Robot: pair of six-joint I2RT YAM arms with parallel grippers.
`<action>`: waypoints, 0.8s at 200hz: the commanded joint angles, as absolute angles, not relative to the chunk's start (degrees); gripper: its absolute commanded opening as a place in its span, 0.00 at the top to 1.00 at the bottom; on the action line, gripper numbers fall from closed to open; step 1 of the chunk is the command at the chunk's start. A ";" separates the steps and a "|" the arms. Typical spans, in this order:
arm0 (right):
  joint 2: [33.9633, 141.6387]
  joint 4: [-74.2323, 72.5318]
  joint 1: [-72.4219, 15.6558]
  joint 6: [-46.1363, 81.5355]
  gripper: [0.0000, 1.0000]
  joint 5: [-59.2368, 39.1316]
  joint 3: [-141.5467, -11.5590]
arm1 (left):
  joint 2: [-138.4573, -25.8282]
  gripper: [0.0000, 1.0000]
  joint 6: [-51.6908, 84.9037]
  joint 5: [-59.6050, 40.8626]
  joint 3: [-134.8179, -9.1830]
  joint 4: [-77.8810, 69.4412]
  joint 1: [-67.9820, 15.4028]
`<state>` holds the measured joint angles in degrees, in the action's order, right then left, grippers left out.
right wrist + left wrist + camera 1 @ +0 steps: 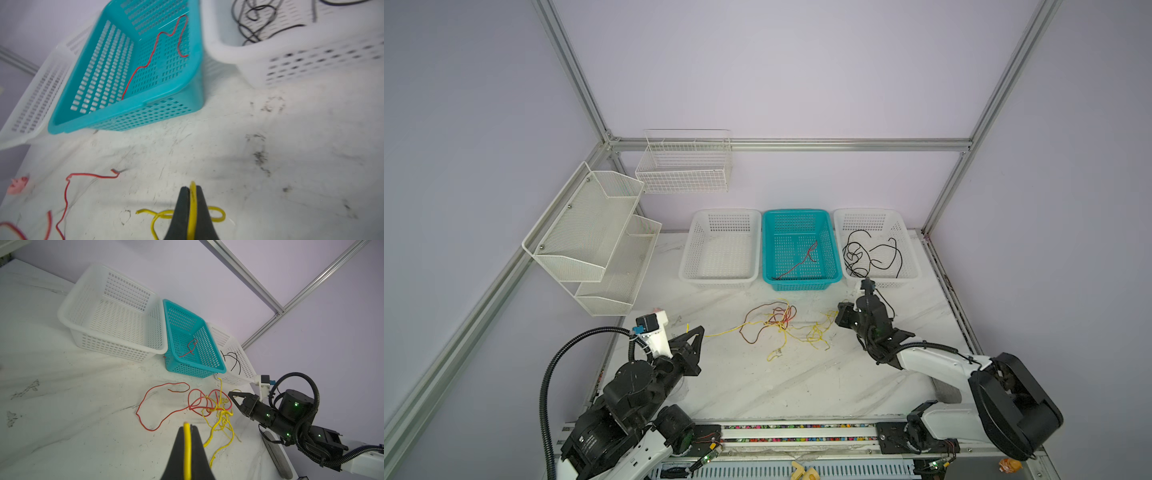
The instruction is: Untangle the cables
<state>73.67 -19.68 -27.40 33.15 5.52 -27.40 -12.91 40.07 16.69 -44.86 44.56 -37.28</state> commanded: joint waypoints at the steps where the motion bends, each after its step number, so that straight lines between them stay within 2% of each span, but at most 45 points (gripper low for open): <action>1: 69.41 -12.13 -23.07 40.45 1.00 4.81 -24.38 | -12.86 1.00 36.24 24.28 -54.23 46.69 -37.18; 50: 55.07 -5.52 -12.95 43.57 1.00 1.90 -20.81 | -13.10 1.00 34.61 28.74 -57.24 49.76 -38.90; 76: 50.91 -0.94 -6.73 43.07 1.00 -0.27 -21.44 | -12.72 1.00 35.43 30.04 -55.81 50.11 -40.46; 91: 49.98 -0.68 -3.07 42.32 1.00 -5.00 -21.61 | -13.28 1.00 35.58 30.67 -55.23 50.62 -41.22; 120: 51.00 -0.34 -2.20 38.40 1.00 -10.50 -24.55 | -16.57 1.00 36.51 26.62 -52.38 49.73 -41.63; 160: 45.54 2.54 -2.24 35.42 1.00 -10.16 -27.72 | -20.01 1.00 38.35 20.01 -46.17 43.51 -41.68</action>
<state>49.04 0.05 -2.37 37.74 -9.78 -24.53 -18.04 37.23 23.24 -49.82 49.15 -41.43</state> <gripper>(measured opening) 0.054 0.047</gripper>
